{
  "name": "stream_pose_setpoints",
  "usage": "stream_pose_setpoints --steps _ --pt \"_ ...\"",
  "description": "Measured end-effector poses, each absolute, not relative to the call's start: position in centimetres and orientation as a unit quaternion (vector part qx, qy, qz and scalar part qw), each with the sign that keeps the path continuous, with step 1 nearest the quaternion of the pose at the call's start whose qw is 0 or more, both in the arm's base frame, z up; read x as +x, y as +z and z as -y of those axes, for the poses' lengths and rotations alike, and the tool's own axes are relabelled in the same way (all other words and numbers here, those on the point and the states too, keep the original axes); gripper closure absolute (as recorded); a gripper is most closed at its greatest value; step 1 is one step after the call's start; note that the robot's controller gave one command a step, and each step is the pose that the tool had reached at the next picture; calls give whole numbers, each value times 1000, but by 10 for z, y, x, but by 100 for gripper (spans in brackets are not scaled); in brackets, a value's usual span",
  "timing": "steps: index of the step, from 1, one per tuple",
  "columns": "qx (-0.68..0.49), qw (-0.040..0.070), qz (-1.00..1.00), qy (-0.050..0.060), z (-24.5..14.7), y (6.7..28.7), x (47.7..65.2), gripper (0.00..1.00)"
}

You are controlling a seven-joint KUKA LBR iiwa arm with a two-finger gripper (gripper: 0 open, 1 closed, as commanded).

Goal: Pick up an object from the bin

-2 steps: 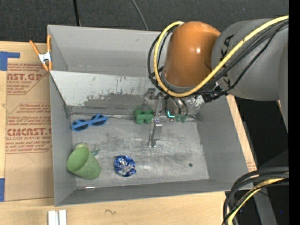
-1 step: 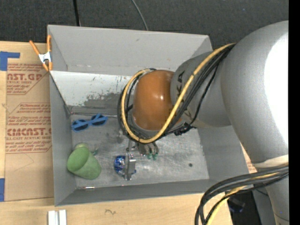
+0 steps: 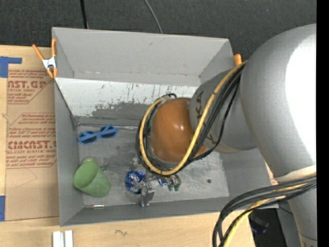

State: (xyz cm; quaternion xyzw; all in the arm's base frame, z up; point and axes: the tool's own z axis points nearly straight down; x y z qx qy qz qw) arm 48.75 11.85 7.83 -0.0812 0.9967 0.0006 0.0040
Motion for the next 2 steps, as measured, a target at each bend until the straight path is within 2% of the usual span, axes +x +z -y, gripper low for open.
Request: stream_pose_setpoints --steps 1,2 --pt "-81 4 -997 1 -119 80 488 100" --pt "-413 4 -911 0 -115 280 513 100"
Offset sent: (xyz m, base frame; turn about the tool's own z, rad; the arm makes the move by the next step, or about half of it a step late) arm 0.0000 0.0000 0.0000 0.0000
